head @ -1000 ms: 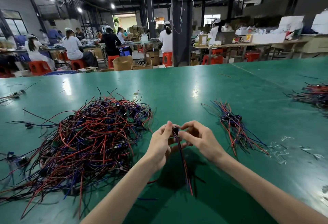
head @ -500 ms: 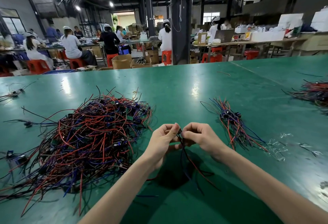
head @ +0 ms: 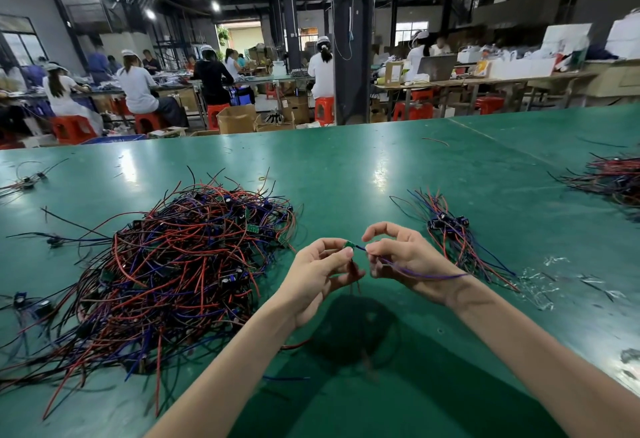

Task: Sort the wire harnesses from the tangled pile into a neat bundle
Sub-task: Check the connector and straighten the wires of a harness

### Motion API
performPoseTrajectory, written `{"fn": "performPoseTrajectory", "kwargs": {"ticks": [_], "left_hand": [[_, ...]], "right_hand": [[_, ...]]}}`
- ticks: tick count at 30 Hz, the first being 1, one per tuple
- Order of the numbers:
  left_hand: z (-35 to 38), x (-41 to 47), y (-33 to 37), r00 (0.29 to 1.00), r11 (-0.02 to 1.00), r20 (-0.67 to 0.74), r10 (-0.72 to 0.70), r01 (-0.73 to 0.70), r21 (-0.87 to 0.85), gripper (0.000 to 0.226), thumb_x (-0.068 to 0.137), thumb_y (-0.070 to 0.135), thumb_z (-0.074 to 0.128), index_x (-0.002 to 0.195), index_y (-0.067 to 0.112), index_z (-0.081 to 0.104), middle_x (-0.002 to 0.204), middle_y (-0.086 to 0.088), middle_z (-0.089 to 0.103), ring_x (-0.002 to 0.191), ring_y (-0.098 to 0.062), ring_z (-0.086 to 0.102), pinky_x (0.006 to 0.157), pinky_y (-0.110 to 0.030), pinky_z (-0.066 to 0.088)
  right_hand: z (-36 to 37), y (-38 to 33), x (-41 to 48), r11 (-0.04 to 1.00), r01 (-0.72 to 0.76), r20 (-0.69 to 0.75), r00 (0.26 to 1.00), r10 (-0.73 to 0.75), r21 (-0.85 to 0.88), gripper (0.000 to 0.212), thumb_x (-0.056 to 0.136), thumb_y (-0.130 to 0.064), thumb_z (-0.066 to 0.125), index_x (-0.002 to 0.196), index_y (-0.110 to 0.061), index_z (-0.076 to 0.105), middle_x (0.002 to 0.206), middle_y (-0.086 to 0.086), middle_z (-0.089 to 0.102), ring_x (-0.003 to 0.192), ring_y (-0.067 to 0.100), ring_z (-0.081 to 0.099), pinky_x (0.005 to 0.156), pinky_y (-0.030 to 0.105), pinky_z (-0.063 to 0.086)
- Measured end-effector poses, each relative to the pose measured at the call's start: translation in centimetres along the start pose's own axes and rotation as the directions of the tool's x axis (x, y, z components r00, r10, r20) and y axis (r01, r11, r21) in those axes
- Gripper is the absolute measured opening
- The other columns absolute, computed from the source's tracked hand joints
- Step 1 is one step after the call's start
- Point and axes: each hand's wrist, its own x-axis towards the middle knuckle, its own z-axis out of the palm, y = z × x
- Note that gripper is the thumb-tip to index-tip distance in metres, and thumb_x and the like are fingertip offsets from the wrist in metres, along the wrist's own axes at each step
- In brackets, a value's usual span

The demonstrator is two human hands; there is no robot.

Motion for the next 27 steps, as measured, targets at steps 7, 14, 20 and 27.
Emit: {"fn": "performPoseTrajectory", "kwargs": {"ticks": [7,14,20,27], "left_hand": [[0.0,-0.3,0.0,0.994,0.993,0.001,-0.111,0.111,-0.031,0.01,0.094,0.0,0.049,0.097,0.005,0.057,0.076,-0.009,0.057,0.046,-0.008,0.048,0.043,-0.018,0.045],[0.8,-1.0,-0.5,0.978,0.979,0.055,-0.201,0.199,0.048,0.015,0.097,0.003,0.044,0.102,0.004,0.059,0.081,-0.008,0.059,0.047,-0.006,0.041,0.04,-0.014,0.038],[1.4,-1.3,-0.9,0.96,0.964,0.09,-0.264,0.264,0.013,0.02,0.1,0.007,0.04,0.097,0.002,0.059,0.077,-0.008,0.061,0.048,-0.005,0.043,0.041,-0.015,0.039],[1.3,-1.3,-0.8,0.953,0.954,0.042,-0.3,0.299,0.038,0.023,0.101,0.008,0.038,0.091,0.002,0.057,0.079,-0.008,0.06,0.046,-0.004,0.04,0.038,-0.014,0.037]], "right_hand": [[-0.5,-0.2,-0.5,0.969,-0.142,0.185,0.977,0.105,0.2,0.024,0.067,0.008,0.056,0.081,0.0,0.074,0.074,0.013,0.066,0.062,0.02,0.064,0.069,0.027,0.057],[-0.6,0.2,0.1,0.997,-0.005,-0.025,1.0,0.007,0.076,0.007,0.066,-0.006,0.07,0.073,-0.008,0.073,0.067,0.005,0.065,0.053,0.013,0.058,0.056,0.021,0.053],[-1.4,0.5,0.3,0.999,-0.028,-0.013,1.0,0.027,-0.038,0.017,0.071,-0.007,0.068,0.087,-0.003,0.07,0.069,0.0,0.063,0.054,0.01,0.051,0.056,0.019,0.044],[-0.9,0.7,0.1,0.981,-0.022,0.111,0.993,0.044,-0.191,0.029,0.067,-0.006,0.068,0.095,-0.005,0.07,0.068,0.002,0.061,0.059,0.008,0.048,0.053,0.017,0.035]]}}
